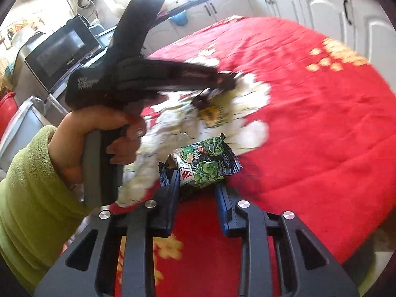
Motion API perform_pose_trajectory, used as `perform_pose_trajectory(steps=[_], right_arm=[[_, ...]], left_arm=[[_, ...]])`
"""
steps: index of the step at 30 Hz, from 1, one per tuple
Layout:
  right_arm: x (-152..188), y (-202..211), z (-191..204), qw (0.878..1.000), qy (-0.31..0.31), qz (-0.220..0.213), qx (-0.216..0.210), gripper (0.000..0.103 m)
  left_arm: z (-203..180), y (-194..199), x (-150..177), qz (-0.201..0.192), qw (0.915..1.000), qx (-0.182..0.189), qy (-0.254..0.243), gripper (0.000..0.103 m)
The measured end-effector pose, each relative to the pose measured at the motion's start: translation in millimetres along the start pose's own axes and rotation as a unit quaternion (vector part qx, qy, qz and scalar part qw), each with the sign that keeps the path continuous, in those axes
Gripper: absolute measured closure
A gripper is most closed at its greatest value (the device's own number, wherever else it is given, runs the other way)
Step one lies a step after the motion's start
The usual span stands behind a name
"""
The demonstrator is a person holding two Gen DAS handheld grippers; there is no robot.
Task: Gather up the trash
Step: 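Grasp the green snack packet with the right tool while the left tool grasps the brown candy bar, then carry the green packet and brown candy bar over the yellow bin with both tools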
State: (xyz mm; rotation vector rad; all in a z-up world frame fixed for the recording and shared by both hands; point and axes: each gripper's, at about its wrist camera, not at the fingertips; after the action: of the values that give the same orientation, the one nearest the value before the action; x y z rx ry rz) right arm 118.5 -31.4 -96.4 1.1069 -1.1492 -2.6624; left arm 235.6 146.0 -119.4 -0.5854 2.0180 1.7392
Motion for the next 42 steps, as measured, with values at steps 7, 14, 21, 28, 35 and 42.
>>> perform_pose_trajectory(steps=[7,14,21,28,35,42], right_arm=[[1,43,-38,0.998,-0.012,-0.046,0.043,0.077],[-3,83,-71,0.991,-0.031,-0.100,0.082,0.077],[3,120,-106,0.983,-0.054,-0.134,0.113,0.077],[10,148,-136,0.974,-0.079,-0.159,0.139,0.077],[20,176,-162,0.966,-0.097,-0.174,0.166,0.077],[33,201,-190,0.955,-0.120,-0.186,0.196,0.077]], left_arm=[[-23,1,4,-0.009,0.9999,0.001,-0.007,0.092],[-60,6,1,-0.021,0.9993,0.018,-0.026,0.092],[-102,7,-4,-0.030,0.9976,0.042,-0.046,0.092],[-142,6,-9,-0.033,0.9953,0.064,-0.065,0.092],[-175,5,-12,-0.035,0.9925,0.084,-0.082,0.092],[-213,-1,-14,-0.034,0.9891,0.106,-0.097,0.092]])
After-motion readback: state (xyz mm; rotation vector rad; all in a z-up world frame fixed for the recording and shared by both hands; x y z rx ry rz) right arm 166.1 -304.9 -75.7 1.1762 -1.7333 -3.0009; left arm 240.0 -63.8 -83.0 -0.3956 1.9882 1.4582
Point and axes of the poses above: each gripper's, at about its wrist camera, not at the fingertips, and y roughly against the way its jaws point, z to its left, x to its underside, and after that the axes turned 5 degrees about -x, right-handed
